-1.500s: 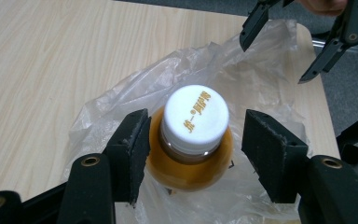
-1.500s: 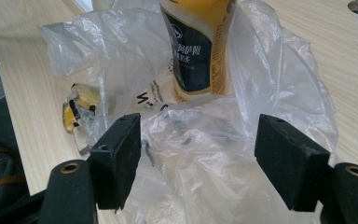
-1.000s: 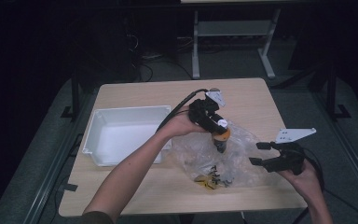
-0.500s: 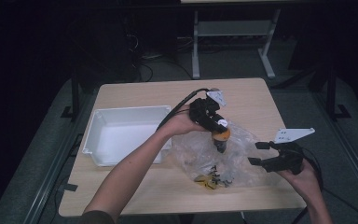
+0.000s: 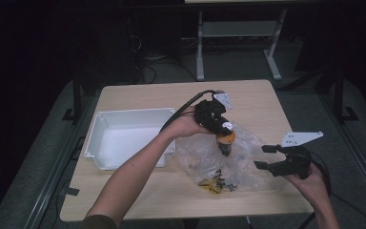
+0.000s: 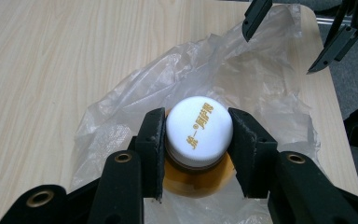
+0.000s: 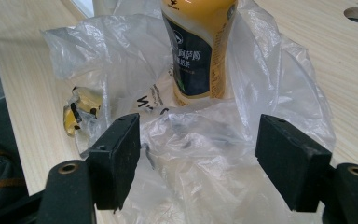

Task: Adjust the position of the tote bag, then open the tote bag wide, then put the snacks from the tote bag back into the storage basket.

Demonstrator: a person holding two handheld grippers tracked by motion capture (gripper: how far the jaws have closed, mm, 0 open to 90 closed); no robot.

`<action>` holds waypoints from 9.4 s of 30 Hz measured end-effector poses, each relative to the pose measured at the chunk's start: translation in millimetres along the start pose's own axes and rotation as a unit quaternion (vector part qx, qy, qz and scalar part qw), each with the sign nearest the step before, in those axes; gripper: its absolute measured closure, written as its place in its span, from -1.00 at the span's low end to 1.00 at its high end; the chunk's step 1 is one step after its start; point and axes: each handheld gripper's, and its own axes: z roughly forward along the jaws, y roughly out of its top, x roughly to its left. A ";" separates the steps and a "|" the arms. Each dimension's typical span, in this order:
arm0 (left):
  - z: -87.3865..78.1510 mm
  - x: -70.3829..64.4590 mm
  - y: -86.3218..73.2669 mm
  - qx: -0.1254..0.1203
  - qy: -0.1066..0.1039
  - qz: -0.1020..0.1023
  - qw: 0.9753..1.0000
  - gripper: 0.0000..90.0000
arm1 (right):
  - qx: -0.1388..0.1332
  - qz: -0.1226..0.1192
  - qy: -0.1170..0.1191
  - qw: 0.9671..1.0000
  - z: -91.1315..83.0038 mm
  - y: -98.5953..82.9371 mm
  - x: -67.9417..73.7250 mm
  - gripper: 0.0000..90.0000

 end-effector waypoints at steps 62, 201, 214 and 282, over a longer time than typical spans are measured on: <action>-50.8 -20.1 36.9 0.008 0.032 0.035 0.999 0.31 | -0.020 0.018 -0.037 0.999 -9.1 -4.9 -4.0 -0.48; -169.2 -5.6 -124.9 0.015 0.100 -0.091 0.991 0.31 | -0.012 0.013 -0.061 0.998 -6.4 -3.0 0.8 -0.47; -148.8 -1.0 -140.1 0.019 0.087 -0.095 0.992 0.31 | -0.011 0.018 -0.060 0.998 -6.2 -5.2 0.7 -0.47; -142.5 -4.0 -158.0 0.009 0.083 -0.126 0.988 -0.06 | 0.000 0.019 -0.059 0.998 -1.1 -7.2 3.3 -0.48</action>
